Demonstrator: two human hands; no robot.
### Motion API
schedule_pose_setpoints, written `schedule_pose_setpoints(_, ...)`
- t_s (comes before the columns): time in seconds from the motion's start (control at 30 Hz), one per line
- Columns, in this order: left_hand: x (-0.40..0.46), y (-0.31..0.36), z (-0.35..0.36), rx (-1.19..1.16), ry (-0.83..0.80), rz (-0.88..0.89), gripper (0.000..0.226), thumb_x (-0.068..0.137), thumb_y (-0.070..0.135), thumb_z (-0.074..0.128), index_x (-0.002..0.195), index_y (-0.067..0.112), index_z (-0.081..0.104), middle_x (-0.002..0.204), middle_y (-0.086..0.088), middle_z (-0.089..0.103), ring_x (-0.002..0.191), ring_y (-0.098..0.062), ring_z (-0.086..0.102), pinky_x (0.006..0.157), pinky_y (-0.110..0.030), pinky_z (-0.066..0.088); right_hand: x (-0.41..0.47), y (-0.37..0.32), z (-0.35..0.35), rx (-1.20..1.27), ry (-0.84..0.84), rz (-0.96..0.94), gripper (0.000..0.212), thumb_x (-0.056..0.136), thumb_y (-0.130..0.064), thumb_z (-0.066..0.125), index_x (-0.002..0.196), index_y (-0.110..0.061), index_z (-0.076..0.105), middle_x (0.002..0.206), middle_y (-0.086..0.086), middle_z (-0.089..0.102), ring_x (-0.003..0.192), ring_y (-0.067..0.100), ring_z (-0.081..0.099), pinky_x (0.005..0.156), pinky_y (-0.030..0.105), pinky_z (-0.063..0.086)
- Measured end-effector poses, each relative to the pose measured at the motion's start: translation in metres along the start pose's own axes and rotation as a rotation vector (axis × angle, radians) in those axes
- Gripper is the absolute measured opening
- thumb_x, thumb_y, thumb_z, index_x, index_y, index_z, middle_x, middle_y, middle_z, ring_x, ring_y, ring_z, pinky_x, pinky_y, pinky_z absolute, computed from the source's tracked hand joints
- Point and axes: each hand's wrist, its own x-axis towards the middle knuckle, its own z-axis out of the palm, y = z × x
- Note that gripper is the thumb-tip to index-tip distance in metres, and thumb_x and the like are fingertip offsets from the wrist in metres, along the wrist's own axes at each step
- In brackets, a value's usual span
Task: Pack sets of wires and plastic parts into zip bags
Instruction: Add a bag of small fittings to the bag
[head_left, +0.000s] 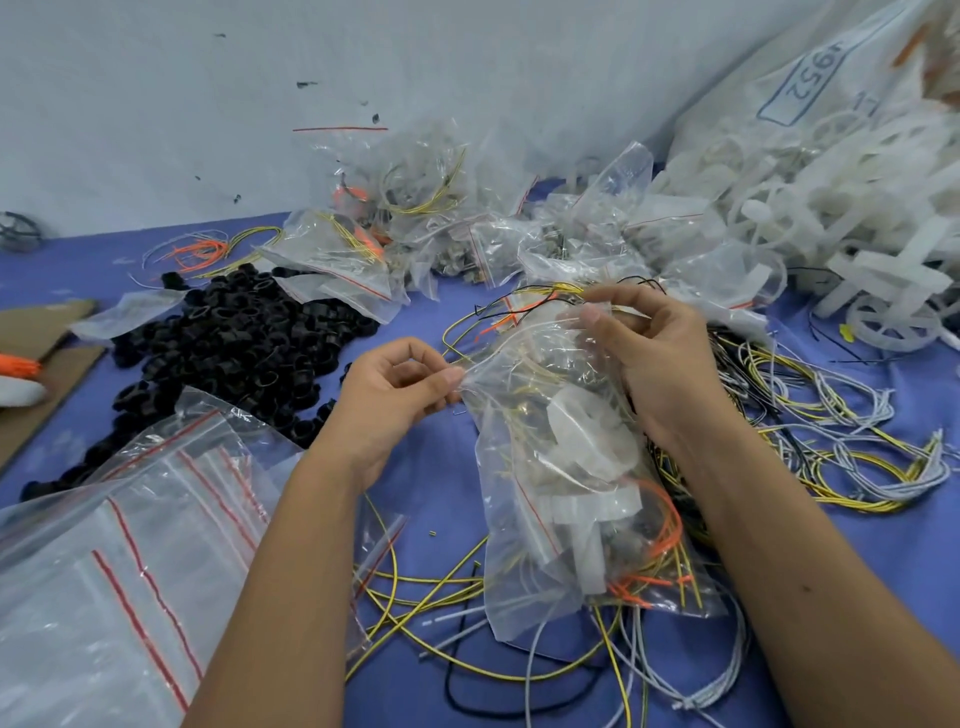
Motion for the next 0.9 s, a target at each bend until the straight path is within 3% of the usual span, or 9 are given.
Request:
schedule_pose_setpoints(0.07,0.0,0.001,0.0,-0.04,0.024,0.01,0.012,0.073,0.021,0.083,0.068,0.023,0.071,0.069,-0.003,0.069,0.064,-0.014,0.063,0.076,-0.028,0.059,0.001,0.002,0.0,-0.017,0.011,-0.004,0.008,0.095,-0.007,0.07,0.099,-0.012,0.075,0.096,0.026,0.075,0.075,0.026,0.064,0.068,0.033,0.053)
schedule_pose_setpoints(0.13,0.0,0.001,0.0,-0.064,0.051,0.003,0.013,0.07,0.021,0.084,0.067,0.023,0.071,0.067,-0.003,0.069,0.062,-0.014,0.064,0.075,-0.029,0.06,0.002,0.002,0.0,-0.052,0.019,-0.021,0.01,0.096,-0.006,0.068,0.097,-0.013,0.076,0.093,0.022,0.077,0.072,0.021,0.065,0.064,0.029,0.053)
schedule_pose_setpoints(0.23,0.0,0.0,-0.002,-0.038,0.089,-0.027,0.02,0.077,0.007,0.084,0.071,0.02,0.069,0.074,-0.013,0.073,0.065,-0.019,0.067,0.073,-0.031,0.058,0.003,0.003,-0.004,-0.142,0.02,-0.085,0.006,0.094,-0.009,0.073,0.097,-0.015,0.074,0.085,0.012,0.079,0.064,0.012,0.066,0.056,0.02,0.052)
schedule_pose_setpoints(0.33,0.0,0.001,-0.005,0.0,0.162,-0.017,0.025,0.08,-0.001,0.081,0.077,0.016,0.063,0.073,-0.012,0.075,0.062,-0.017,0.069,0.062,-0.024,0.055,0.003,0.002,-0.009,-0.267,0.068,-0.143,0.014,0.085,-0.015,0.084,0.093,-0.011,0.073,0.073,0.005,0.077,0.058,0.013,0.066,0.055,0.021,0.053)
schedule_pose_setpoints(0.4,0.0,0.002,-0.008,0.001,0.188,0.015,0.026,0.081,-0.004,0.08,0.08,0.013,0.061,0.07,-0.008,0.074,0.061,-0.015,0.069,0.06,-0.022,0.054,0.003,0.0,-0.011,-0.24,0.087,-0.132,0.021,0.078,-0.014,0.089,0.089,-0.007,0.073,0.069,0.006,0.075,0.055,0.016,0.065,0.055,0.023,0.054)
schedule_pose_setpoints(0.6,0.0,0.005,-0.01,-0.006,0.213,0.133,0.033,0.079,-0.02,0.073,0.083,0.011,0.06,0.078,0.0,0.077,0.073,-0.01,0.071,0.072,-0.023,0.057,0.002,-0.003,-0.009,-0.109,0.061,-0.113,0.021,0.074,-0.006,0.089,0.09,-0.009,0.075,0.074,0.01,0.076,0.063,0.018,0.069,0.064,0.024,0.058)
schedule_pose_setpoints(0.67,0.0,0.006,-0.005,0.091,0.303,0.187,0.038,0.078,-0.02,0.073,0.086,0.015,0.06,0.085,0.003,0.074,0.078,-0.009,0.067,0.074,-0.026,0.055,-0.001,-0.002,-0.006,-0.162,0.053,-0.145,0.02,0.076,-0.005,0.088,0.09,-0.012,0.075,0.077,0.008,0.077,0.067,0.017,0.071,0.065,0.025,0.059)
schedule_pose_setpoints(0.77,-0.001,0.012,0.015,0.387,0.412,0.343,0.029,0.082,0.002,0.077,0.092,0.024,0.061,0.098,0.008,0.067,0.09,-0.009,0.06,0.079,-0.025,0.048,-0.007,0.002,0.007,-0.307,-0.012,-0.28,0.02,0.079,-0.002,0.086,0.089,-0.016,0.075,0.081,0.005,0.078,0.072,0.014,0.073,0.066,0.023,0.057)
schedule_pose_setpoints(0.9,-0.005,0.017,0.042,0.642,0.224,0.561,0.014,0.084,0.016,0.078,0.096,0.016,0.07,0.099,0.005,0.067,0.097,-0.018,0.06,0.087,-0.032,0.048,-0.017,0.009,0.022,-0.447,-0.109,-0.445,0.025,0.079,-0.003,0.085,0.088,-0.024,0.074,0.08,-0.009,0.078,0.076,0.009,0.075,0.071,0.025,0.058)
